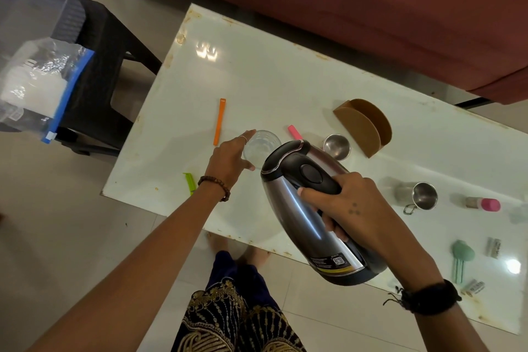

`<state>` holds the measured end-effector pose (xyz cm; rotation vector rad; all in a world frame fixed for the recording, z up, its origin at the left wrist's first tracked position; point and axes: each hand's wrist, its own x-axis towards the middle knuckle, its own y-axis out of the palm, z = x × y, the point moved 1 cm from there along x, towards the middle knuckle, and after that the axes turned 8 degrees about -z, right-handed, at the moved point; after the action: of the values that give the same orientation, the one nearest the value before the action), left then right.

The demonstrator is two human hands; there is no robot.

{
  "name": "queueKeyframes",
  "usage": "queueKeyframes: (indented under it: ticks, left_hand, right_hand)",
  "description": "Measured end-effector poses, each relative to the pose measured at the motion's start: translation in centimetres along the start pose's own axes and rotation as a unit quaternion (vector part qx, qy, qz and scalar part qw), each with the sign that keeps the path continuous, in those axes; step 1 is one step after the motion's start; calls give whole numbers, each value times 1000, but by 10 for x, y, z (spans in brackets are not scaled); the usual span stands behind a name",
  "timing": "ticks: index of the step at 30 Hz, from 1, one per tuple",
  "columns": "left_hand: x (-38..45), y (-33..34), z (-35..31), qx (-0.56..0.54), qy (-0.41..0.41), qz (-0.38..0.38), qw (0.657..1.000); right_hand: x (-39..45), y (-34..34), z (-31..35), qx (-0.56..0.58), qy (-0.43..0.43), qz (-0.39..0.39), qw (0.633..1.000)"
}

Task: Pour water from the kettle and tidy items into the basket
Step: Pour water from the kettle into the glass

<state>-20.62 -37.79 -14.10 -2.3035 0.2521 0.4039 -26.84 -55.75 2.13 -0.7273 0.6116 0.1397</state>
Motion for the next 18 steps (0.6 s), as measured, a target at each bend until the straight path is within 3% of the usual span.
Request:
queueKeyframes:
  ticks: [18]
  left_hand:
    - [1,0,-1,19,8,-3,1000]
  right_hand:
    - [2,1,4,-5,-4,11,1000]
